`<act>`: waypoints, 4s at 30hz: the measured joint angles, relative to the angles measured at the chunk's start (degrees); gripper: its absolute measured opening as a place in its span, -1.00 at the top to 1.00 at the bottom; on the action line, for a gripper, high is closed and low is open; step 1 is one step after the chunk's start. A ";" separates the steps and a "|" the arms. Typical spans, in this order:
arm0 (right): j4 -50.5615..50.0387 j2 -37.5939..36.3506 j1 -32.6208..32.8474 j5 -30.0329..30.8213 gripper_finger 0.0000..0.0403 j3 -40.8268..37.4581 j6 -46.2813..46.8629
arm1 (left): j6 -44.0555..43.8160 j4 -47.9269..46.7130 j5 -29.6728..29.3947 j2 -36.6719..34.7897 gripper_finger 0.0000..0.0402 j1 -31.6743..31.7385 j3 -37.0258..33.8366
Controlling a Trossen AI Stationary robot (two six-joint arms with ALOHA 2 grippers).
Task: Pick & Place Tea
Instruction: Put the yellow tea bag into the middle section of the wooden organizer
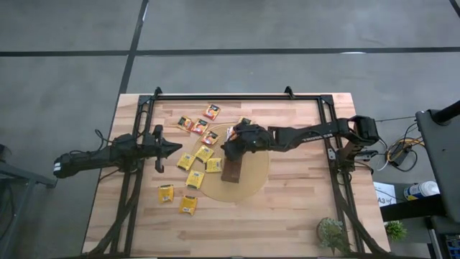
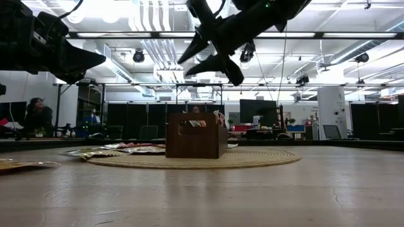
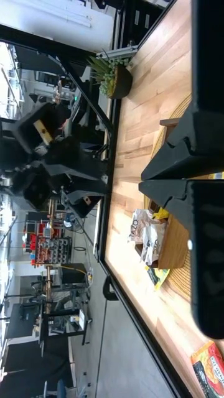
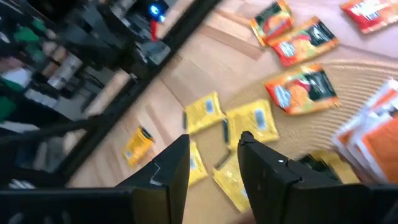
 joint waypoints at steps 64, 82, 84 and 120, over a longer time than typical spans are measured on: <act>-41.34 3.78 -22.10 -3.12 0.13 13.36 -44.03 | 0.00 0.00 -0.01 0.01 1.00 0.00 0.01; -54.78 20.57 -26.97 -7.23 0.13 30.85 -25.18 | 0.00 0.00 0.01 0.01 1.00 0.01 -0.01; -56.45 21.99 -26.98 -7.32 0.13 32.61 -21.30 | 0.00 0.00 0.01 0.01 1.00 0.00 -0.01; -48.55 24.09 -28.23 -9.41 0.13 25.11 -6.18 | 0.00 0.00 0.01 0.01 1.00 -0.01 0.01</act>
